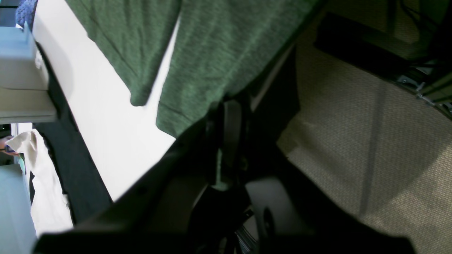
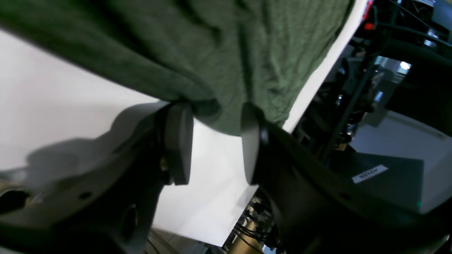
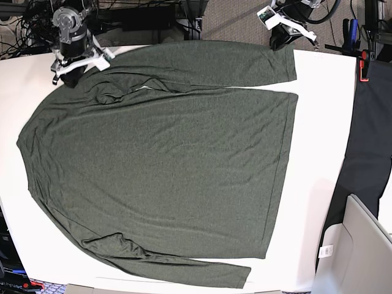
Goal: Fold the T-shirt properly
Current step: 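Move the right gripper to the shirt's other shoulder corner and grasp, then grasp the shoulder edges with both grippers and pull them apart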
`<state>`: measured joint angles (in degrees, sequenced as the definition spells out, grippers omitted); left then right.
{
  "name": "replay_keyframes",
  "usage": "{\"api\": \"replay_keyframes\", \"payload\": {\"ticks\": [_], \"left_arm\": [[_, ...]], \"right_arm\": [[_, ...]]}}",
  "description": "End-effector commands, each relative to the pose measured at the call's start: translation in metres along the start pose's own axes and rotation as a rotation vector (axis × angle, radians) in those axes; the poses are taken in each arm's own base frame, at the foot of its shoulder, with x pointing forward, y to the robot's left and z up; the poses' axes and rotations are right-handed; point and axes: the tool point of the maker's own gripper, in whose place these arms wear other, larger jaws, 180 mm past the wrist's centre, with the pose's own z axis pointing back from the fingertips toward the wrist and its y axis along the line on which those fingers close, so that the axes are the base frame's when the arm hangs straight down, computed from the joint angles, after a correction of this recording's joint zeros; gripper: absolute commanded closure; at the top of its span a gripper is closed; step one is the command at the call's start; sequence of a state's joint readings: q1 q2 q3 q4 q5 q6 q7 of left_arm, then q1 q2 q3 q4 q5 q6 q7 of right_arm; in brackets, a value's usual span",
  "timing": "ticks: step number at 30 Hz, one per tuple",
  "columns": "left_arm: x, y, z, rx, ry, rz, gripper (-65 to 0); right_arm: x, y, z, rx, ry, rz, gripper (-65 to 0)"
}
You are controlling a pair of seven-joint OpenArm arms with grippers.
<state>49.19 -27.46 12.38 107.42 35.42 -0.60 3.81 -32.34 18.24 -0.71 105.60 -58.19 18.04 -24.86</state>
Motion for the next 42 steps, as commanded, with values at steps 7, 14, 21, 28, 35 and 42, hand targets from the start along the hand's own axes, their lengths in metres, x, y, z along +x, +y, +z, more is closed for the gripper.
{"api": "replay_keyframes", "payload": {"ticks": [7, 14, 21, 28, 35, 42], "left_arm": [[0.005, 0.002, 0.003, 0.008, -0.021, -0.003, 0.0], [0.004, 0.003, 0.003, 0.01, -0.019, -0.004, 0.0], [0.005, 0.003, 0.005, 0.01, -0.024, -0.005, 0.0], [0.007, -0.006, 0.017, -0.017, -0.024, 0.002, 0.0], [-0.003, 0.005, 0.028, 0.005, -0.024, -0.014, 0.0], [-0.005, 0.016, 0.036, 0.028, -0.059, -0.03, 0.0]], "right_arm": [[-0.002, 0.01, -0.002, 0.053, 0.0, 0.005, -23.4], [0.0, 0.01, -0.001, 0.053, -0.002, -0.001, 0.0], [0.004, 0.009, 0.02, 0.05, -0.031, 0.006, -0.2], [-0.001, 0.032, 0.044, 0.113, -0.033, 0.023, -0.2], [-0.011, 0.044, 0.061, 0.155, -0.034, 0.063, -0.2], [-0.018, 0.04, 0.068, 0.148, -0.029, 0.08, -0.2]]}}
